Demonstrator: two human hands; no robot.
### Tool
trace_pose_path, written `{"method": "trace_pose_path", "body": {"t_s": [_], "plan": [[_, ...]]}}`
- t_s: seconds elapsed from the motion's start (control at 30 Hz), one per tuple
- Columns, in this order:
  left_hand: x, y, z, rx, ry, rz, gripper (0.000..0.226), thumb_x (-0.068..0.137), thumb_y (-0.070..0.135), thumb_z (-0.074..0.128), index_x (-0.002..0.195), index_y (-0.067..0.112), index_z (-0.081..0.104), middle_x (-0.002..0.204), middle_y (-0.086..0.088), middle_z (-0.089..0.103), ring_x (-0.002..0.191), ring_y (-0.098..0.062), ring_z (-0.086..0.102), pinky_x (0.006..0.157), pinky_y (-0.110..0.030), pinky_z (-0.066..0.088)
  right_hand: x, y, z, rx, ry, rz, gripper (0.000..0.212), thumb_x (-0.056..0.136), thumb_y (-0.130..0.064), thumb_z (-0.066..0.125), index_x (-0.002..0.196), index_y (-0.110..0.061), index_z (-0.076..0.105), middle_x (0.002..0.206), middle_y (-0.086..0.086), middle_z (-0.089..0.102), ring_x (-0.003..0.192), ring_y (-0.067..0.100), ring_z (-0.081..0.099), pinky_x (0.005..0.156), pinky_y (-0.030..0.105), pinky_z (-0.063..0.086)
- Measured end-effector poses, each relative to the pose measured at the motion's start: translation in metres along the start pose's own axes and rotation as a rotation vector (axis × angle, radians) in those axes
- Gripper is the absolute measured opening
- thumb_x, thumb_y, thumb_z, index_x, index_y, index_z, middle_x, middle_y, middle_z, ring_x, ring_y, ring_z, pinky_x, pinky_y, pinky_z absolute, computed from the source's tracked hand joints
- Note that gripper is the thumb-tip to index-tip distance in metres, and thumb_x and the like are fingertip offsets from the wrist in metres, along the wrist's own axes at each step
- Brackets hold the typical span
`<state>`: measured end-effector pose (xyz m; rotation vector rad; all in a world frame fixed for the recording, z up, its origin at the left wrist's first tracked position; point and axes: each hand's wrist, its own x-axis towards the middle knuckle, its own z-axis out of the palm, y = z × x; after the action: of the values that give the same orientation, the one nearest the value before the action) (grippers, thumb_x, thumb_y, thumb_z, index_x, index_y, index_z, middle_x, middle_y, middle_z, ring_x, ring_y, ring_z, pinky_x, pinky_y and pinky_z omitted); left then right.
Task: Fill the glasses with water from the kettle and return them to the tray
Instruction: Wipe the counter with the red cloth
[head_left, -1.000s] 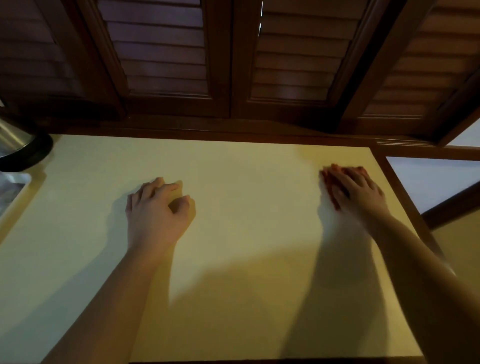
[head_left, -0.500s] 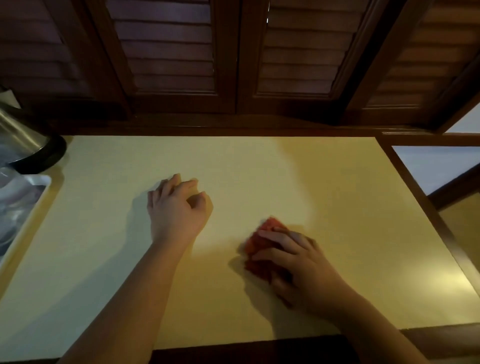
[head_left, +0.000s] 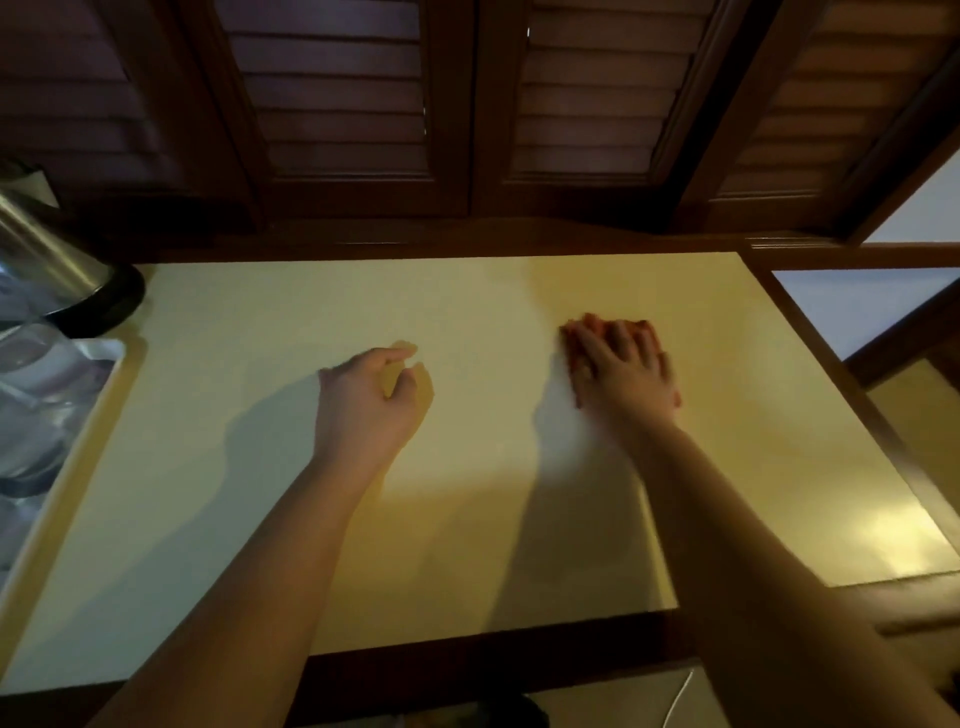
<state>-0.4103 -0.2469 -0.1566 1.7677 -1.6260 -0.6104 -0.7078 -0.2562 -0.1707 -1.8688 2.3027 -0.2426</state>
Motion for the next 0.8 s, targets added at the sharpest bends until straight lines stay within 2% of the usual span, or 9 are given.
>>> {"method": "trace_pose_path", "body": {"t_s": [0.1,0.2,0.3,0.37,0.43,0.5,0.6,0.7,0.8], "plan": [[-0.015,-0.007,-0.023,-0.017,-0.028,-0.018,0.028,0.099,0.036,0.065,0.125,0.031,0.074,0.123,0.011,0.075,0.104,-0.012,0.070,0.090,-0.022,0.046,-0.049,-0.094,0.024,0.005,-0.041,-0.297,0.056,0.107,-0.057,0.024,0.163,-0.051,0.022,0.176,-0.002,0.019,0.164,0.032,0.007,0.130,0.058,0.008],[-0.029,-0.019,-0.047,0.011,-0.029,0.004,0.029,0.100,0.037,0.065,0.128,0.032,0.073,0.128,0.013,0.074,0.120,-0.010,0.067,0.101,-0.025,0.048,-0.114,-0.140,0.031,-0.007,-0.131,-0.565,0.051,0.106,-0.056,0.029,0.157,-0.052,0.036,0.175,-0.004,0.023,0.164,0.029,0.010,0.130,0.059,0.011],[-0.040,-0.032,-0.072,0.042,-0.055,-0.003,0.034,0.100,0.040,0.064,0.133,0.035,0.069,0.133,0.013,0.071,0.124,-0.009,0.063,0.101,-0.024,0.046,-0.155,-0.118,0.028,-0.001,-0.204,-0.851,0.047,0.105,-0.054,0.042,0.152,-0.057,0.041,0.173,-0.014,0.025,0.164,0.021,0.013,0.131,0.052,0.013],[-0.047,-0.041,-0.086,0.070,-0.086,-0.007,0.037,0.099,0.038,0.065,0.136,0.034,0.068,0.136,0.011,0.069,0.117,-0.012,0.065,0.096,-0.022,0.043,-0.158,-0.083,0.020,0.029,-0.183,-0.937,0.047,0.098,-0.051,0.058,0.145,-0.054,0.053,0.169,-0.018,0.033,0.161,0.017,0.024,0.127,0.046,0.026],[-0.054,-0.048,-0.097,0.104,-0.108,-0.011,0.039,0.099,0.039,0.065,0.138,0.035,0.066,0.135,0.008,0.068,0.090,-0.011,0.063,0.092,-0.026,0.046,-0.138,-0.045,0.014,0.053,-0.142,-0.922,0.044,0.094,-0.049,0.066,0.138,-0.048,0.062,0.165,-0.016,0.041,0.156,0.017,0.035,0.120,0.045,0.038],[-0.061,-0.055,-0.102,0.107,-0.131,-0.023,0.042,0.098,0.043,0.064,0.140,0.039,0.063,0.134,0.006,0.067,0.080,-0.007,0.057,0.091,-0.031,0.051,-0.099,-0.017,0.008,0.051,-0.095,-0.840,0.038,0.098,-0.052,0.058,0.134,-0.043,0.064,0.161,-0.009,0.048,0.151,0.023,0.044,0.110,0.053,0.046],[-0.072,-0.061,-0.105,0.085,-0.179,-0.033,0.046,0.098,0.048,0.062,0.143,0.042,0.059,0.134,0.005,0.064,0.101,-0.011,0.064,0.098,-0.033,0.054,-0.020,-0.016,0.004,-0.012,-0.046,-0.576,0.046,0.098,-0.060,0.039,0.139,-0.043,0.050,0.161,0.004,0.047,0.145,0.040,0.048,0.108,0.062,0.044],[-0.081,-0.059,-0.107,0.068,-0.179,0.001,0.049,0.096,0.055,0.058,0.144,0.043,0.056,0.141,0.011,0.060,0.129,-0.008,0.055,0.109,-0.026,0.046,0.040,-0.067,0.014,0.004,-0.014,-0.326,0.054,0.098,-0.062,0.026,0.149,-0.048,0.036,0.168,-0.001,0.033,0.154,0.036,0.028,0.122,0.063,0.027],[-0.085,-0.049,-0.110,0.049,-0.127,0.036,0.053,0.094,0.054,0.055,0.144,0.038,0.059,0.145,0.013,0.058,0.138,-0.005,0.047,0.116,-0.024,0.039,0.059,-0.158,0.030,0.025,-0.037,-0.210,0.054,0.107,-0.059,0.024,0.161,-0.050,0.021,0.174,-0.001,0.020,0.163,0.033,0.007,0.128,0.063,0.011]]}}
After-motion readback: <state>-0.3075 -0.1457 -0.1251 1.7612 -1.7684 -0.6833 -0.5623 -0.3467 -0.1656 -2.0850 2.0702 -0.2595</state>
